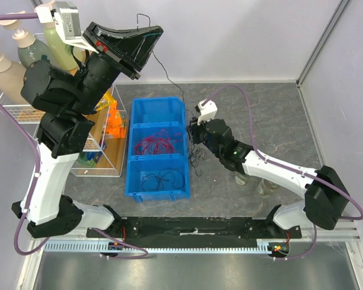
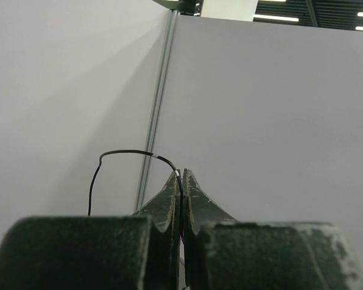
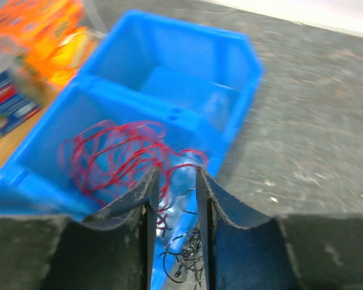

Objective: Untangle the cables

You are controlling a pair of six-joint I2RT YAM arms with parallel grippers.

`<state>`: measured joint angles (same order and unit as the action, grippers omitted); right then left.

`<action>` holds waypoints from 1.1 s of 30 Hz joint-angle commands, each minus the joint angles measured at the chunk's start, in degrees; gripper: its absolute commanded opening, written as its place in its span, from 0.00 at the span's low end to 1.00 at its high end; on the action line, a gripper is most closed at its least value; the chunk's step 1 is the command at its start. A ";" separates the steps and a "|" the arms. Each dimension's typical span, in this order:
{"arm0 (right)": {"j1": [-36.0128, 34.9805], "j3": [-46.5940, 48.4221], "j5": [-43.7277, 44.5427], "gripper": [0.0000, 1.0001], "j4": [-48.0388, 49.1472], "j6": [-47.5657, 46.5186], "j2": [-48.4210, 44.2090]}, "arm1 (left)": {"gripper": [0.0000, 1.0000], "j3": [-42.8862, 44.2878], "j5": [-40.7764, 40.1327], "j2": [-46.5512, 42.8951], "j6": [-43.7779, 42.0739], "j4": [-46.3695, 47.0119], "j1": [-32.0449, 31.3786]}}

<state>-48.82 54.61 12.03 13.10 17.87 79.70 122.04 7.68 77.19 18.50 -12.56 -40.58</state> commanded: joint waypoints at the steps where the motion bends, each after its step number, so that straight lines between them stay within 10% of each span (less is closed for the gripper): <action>1: 4.50 3.40 20.75 0.36 -4.48 6.64 2.04 | 0.02 2.06 2.34 -1.34 2.24 2.97 -0.03; 17: 38.87 2.96 8.81 0.27 -12.48 14.91 13.98 | 0.02 -0.92 -3.11 -6.70 -2.85 2.27 -0.03; 33: 46.44 5.15 6.60 0.39 -18.20 14.39 19.52 | 0.02 2.85 -11.46 -2.04 -10.32 -3.79 0.23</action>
<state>-4.29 57.34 17.82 -4.82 32.10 96.44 121.47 0.23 79.81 13.26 -18.00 -40.58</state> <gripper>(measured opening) 0.389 0.026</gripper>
